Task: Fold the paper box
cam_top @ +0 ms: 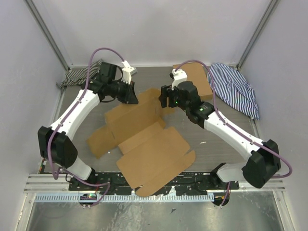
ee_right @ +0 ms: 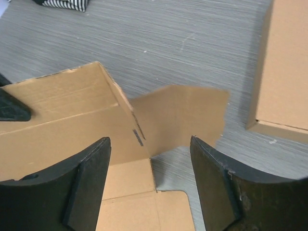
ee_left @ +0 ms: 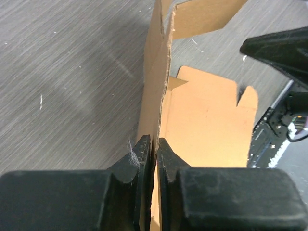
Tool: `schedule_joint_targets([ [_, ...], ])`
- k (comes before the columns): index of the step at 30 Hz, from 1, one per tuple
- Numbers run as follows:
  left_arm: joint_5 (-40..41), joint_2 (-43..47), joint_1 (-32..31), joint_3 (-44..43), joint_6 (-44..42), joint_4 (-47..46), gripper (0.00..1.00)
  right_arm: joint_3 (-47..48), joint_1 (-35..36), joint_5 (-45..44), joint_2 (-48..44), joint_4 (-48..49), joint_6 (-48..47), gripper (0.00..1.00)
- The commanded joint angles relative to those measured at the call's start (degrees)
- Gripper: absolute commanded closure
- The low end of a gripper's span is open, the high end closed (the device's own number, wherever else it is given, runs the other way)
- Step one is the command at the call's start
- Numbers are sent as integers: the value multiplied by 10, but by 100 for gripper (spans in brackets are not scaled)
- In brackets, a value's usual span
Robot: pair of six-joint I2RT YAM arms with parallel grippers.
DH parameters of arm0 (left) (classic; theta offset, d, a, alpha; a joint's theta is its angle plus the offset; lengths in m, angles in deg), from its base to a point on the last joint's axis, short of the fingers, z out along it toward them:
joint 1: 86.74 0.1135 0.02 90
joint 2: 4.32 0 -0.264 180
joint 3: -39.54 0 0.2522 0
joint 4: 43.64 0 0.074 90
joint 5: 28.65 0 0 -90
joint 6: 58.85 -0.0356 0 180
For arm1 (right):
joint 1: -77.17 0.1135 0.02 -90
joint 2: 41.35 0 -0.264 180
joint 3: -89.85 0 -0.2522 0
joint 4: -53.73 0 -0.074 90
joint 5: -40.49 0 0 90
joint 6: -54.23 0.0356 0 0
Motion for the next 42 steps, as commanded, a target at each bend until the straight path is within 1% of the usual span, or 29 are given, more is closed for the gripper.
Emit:
schedule_joint_targets([
  [1, 118, 34, -37, -11, -14, 29, 85, 28, -5, -78, -59, -30, 2, 28],
  [6, 215, 43, -82, -5, -19, 39, 89, 18, -25, -124, -89, -51, 12, 26],
  [10, 294, 50, -121, -13, -32, 49, 92, 22, -61, -119, -94, -70, 22, 25],
  [15, 411, 56, -168, -24, -66, 64, 94, 38, -123, -98, -83, -91, 32, 26],
  [20, 530, 36, -221, -37, -108, 94, 99, 46, -187, -72, -59, -92, 55, 26],
  [26, 713, -2, -291, -35, -176, 104, 100, 69, -202, -15, -11, -87, 50, 28],
  [28, 756, -9, -308, -28, -191, 95, 100, 82, -205, -2, 4, -84, 52, 29],
  [33, 785, -2, -313, -7, -198, 63, 100, 109, -216, 27, 43, -77, 55, 29],
  [35, 786, 11, -312, 12, -196, 26, 100, 118, -220, 45, 61, -75, 53, 30],
  [42, 757, 69, -313, 94, -185, -72, 100, 117, -240, 141, 116, -51, 38, 32],
])
